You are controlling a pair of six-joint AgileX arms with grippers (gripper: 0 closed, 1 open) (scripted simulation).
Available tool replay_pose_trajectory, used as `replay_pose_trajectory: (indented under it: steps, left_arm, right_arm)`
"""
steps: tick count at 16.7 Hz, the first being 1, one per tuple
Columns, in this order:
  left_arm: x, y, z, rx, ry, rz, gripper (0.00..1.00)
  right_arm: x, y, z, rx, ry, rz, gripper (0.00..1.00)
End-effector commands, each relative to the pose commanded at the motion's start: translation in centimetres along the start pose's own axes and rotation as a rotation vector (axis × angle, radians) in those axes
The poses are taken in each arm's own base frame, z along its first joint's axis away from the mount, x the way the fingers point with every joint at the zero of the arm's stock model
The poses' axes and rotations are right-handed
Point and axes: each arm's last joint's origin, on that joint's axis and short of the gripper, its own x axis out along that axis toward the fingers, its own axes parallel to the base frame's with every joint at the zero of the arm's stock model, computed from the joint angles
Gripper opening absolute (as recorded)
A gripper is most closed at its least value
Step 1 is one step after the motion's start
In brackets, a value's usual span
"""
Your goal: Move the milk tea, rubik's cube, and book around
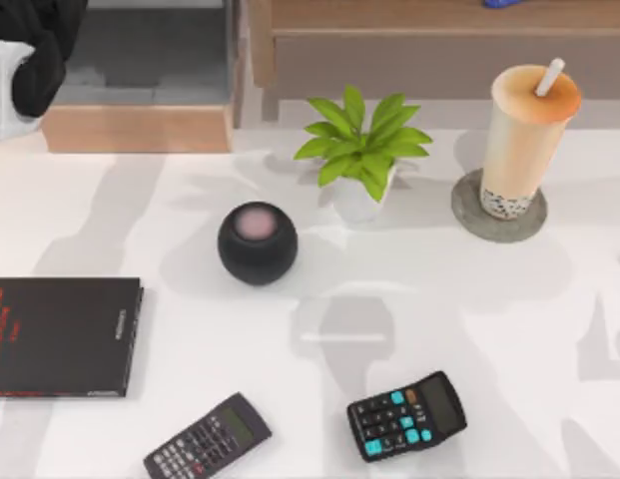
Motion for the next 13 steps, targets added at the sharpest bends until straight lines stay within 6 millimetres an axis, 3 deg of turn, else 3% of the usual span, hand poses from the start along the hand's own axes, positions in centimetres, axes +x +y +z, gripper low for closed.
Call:
replay_pose_trajectory:
  steps: [3,10,13]
  left_arm:
    - [0.0,0.2,0.0,0.000,0.003,0.004,1.00]
    - [2.8,0.0,0.0,0.000,0.000,0.000,1.00]
    - [3.0,0.0,0.0,0.000,0.000,0.000,1.00]
  right_arm:
    - [0.0,0.0,0.0,0.000,0.000,0.000,1.00]
    - [0.0,0.0,0.0,0.000,0.000,0.000,1.00]
    - [0.0,0.0,0.0,0.000,0.000,0.000,1.00]
